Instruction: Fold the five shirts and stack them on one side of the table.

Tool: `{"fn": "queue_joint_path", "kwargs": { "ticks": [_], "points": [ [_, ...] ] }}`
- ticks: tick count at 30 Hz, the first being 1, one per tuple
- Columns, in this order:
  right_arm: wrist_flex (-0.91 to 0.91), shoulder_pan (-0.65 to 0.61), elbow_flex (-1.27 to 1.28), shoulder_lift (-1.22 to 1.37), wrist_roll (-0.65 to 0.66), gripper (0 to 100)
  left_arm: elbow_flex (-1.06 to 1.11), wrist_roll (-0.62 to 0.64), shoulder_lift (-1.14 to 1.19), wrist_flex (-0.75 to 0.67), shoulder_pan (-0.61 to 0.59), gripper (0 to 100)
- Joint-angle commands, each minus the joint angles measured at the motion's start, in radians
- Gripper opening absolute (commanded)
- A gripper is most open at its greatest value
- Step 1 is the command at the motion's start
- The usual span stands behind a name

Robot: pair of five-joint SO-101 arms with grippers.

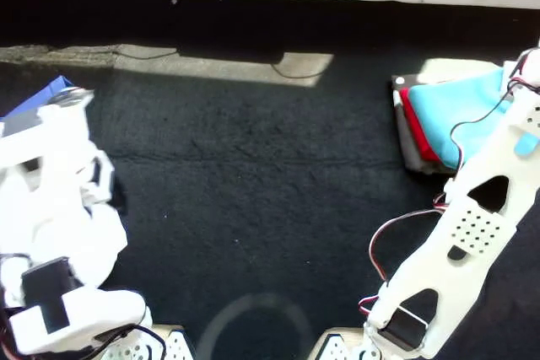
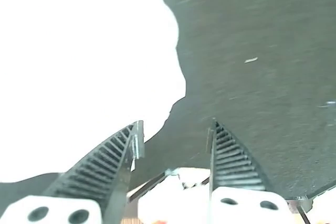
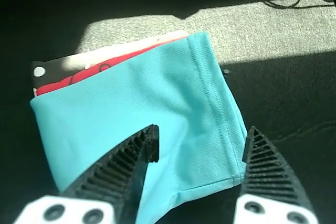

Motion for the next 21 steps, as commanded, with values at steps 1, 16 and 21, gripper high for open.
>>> {"fn": "queue_joint_path", "kwargs": {
  "ticks": [1,16,21],
  "points": [
    [0.027,-0.042,-0.102,-0.114,-0.005,25.5,-0.025,-0.144,-0.015,0.025,-0.216,21],
    [0.035,-0.079,0.091,-0.401,-0.012,25.5,0.142,-0.347,-0.002,-0.333,-0.679,22],
    [0.033,-0.128,0.521,-0.673,-0.071,25.5,0.245,-0.347,-0.002,-0.427,-0.668,22]
  ]
}}
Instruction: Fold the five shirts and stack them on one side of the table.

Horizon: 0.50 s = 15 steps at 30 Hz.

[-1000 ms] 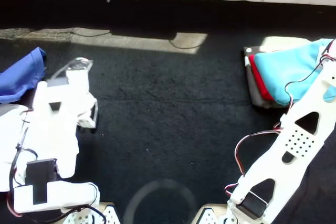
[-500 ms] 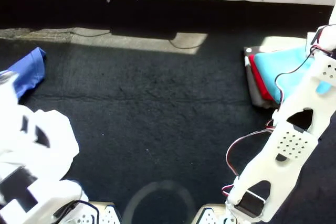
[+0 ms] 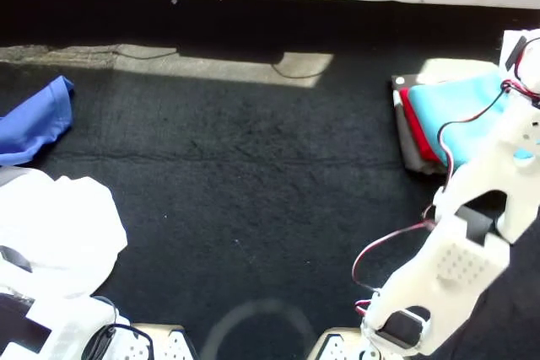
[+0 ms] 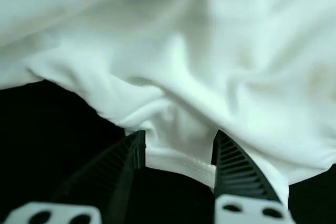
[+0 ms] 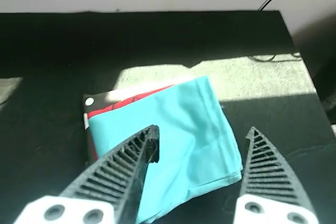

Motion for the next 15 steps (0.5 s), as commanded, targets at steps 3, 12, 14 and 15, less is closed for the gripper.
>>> {"fn": "queue_joint_path", "kwargs": {
  "ticks": [3,12,14,15],
  "points": [
    [0.012,-0.094,0.499,-0.38,-0.021,25.5,0.074,-0.011,-0.007,-0.115,0.024,22],
    [-0.012,-0.289,1.113,-0.8,-0.018,25.5,0.166,-0.005,-0.018,-0.101,0.213,5],
    [-0.041,-0.294,1.224,-0.842,-0.018,25.5,0.17,-0.003,-0.018,-0.064,0.277,2],
    [-0.059,-0.292,1.277,-0.857,-0.018,25.5,0.17,-0.003,-0.018,-0.043,0.312,3]
  ]
}}
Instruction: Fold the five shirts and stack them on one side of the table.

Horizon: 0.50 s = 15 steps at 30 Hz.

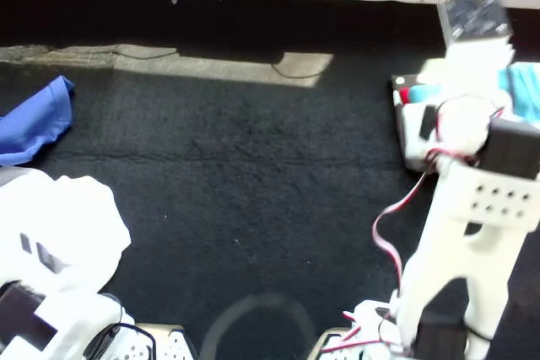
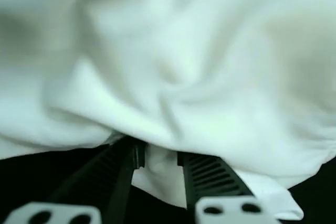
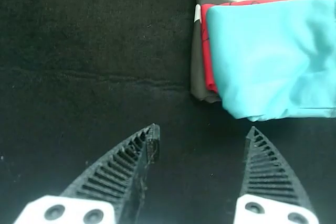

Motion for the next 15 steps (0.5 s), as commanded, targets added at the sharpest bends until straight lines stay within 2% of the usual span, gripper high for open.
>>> {"fn": "queue_joint_path", "kwargs": {
  "ticks": [1,3,7,15],
  "points": [
    [-0.059,-0.007,0.196,-0.088,-0.008,25.5,0.004,-0.003,-0.016,0.064,0.14,1],
    [-0.091,-0.007,0.314,-0.119,-0.008,25.5,0.002,0.012,-0.016,0.087,0.228,1],
    [-0.153,-0.008,0.522,-0.18,-0.008,23.5,-0.035,0.137,-0.018,0.126,0.45,1],
    [-0.303,-0.008,0.883,-0.367,-0.008,21.8,-0.352,0.407,-0.016,0.353,0.984,1]
  ]
}}
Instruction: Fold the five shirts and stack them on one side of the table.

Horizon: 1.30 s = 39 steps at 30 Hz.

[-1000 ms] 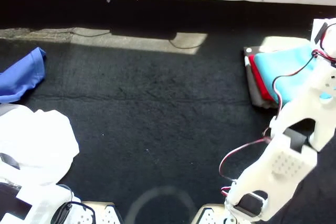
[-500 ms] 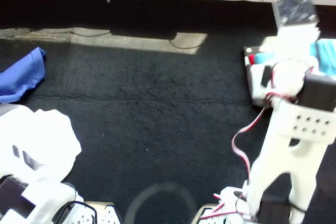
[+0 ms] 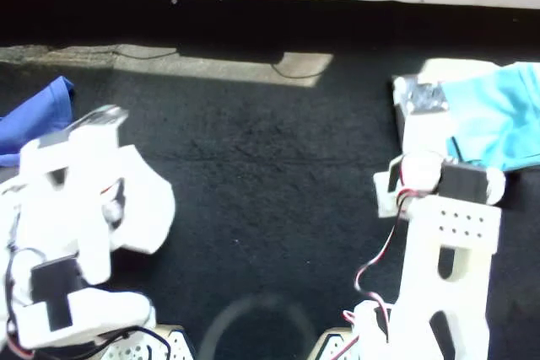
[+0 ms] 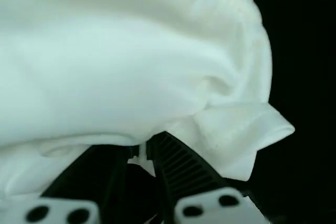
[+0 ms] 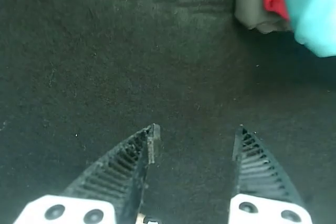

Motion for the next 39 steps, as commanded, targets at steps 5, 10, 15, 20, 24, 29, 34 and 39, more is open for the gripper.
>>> {"fn": "queue_joint_path", "kwargs": {
  "ticks": [5,10,15,20,24,29,34,39],
  "points": [
    [-0.147,-0.007,0.291,-0.179,-0.009,21.8,-0.325,0.203,-0.013,0.109,0.544,1],
    [-0.231,-0.007,0.42,-0.216,-0.011,21.8,-0.513,0.227,-0.007,0.112,0.774,1],
    [-0.318,-0.008,0.492,-0.216,-0.012,21.8,-0.648,0.227,-0.007,0.11,0.854,1],
    [-0.375,-0.01,0.542,-0.216,-0.012,21.8,-0.714,0.258,-0.007,0.112,0.868,11],
    [-0.383,-0.01,0.561,-0.216,-0.012,21.8,-0.595,0.308,-0.004,0.109,0.863,20],
    [-0.383,-0.01,0.559,-0.216,-0.012,21.8,-0.415,0.304,-0.016,0.133,0.803,17],
    [-0.383,-0.01,0.556,-0.216,-0.012,21.8,-0.308,0.129,-0.015,0.319,0.75,17],
    [-0.383,-0.01,0.552,-0.217,-0.012,21.8,-0.108,0.04,-0.007,0.279,0.723,17]
  ]
}}
